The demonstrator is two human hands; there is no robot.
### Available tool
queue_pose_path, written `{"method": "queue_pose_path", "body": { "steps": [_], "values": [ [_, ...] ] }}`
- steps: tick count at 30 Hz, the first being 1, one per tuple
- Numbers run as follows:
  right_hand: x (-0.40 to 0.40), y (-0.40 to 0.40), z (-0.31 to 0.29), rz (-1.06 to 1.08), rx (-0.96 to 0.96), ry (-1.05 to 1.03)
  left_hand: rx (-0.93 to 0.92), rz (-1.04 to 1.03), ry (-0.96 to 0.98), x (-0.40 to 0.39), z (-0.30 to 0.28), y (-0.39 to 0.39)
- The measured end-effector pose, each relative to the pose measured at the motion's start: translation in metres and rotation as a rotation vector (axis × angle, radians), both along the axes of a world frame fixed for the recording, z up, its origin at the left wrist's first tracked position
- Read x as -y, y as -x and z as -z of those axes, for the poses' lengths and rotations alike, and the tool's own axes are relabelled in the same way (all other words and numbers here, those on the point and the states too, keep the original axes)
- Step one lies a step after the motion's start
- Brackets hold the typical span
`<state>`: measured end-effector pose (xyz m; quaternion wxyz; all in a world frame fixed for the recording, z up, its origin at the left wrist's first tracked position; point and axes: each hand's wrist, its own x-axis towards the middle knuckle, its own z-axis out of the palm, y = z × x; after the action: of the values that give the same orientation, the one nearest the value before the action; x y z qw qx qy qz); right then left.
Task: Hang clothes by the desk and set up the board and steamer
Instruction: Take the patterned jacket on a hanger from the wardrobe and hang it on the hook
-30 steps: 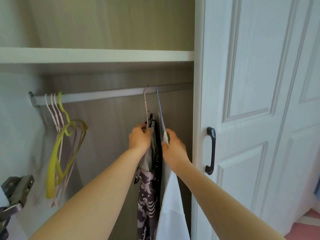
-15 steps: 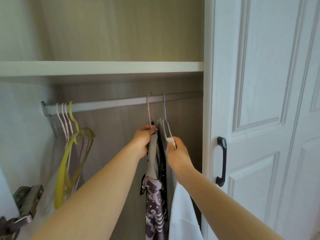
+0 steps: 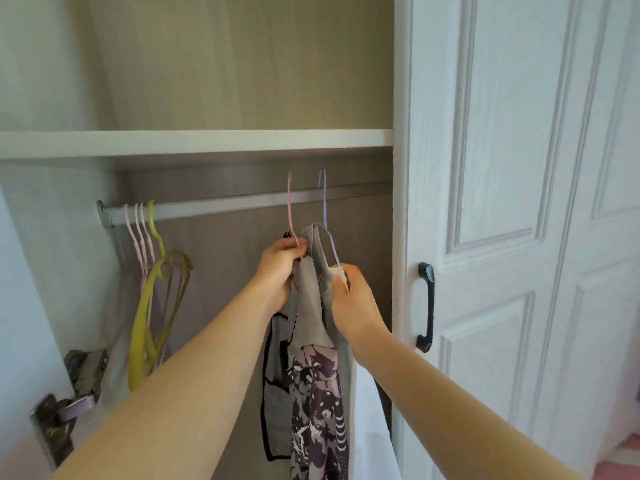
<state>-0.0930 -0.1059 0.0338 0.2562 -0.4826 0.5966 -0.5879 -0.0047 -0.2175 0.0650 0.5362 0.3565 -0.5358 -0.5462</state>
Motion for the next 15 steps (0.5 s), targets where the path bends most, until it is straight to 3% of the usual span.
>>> {"method": "queue_pose_path", "body": {
  "steps": [8,15],
  "values": [
    [-0.059,0.003,-0.004,-0.02,-0.059,-0.092,-0.082,0.015,-0.085,-0.036,-0.004,-0.02],
    [-0.133,-0.005,-0.006,-0.029,-0.065,-0.101,-0.038,0.066,-0.061,-0.11,0.002,-0.026]
  ]
}}
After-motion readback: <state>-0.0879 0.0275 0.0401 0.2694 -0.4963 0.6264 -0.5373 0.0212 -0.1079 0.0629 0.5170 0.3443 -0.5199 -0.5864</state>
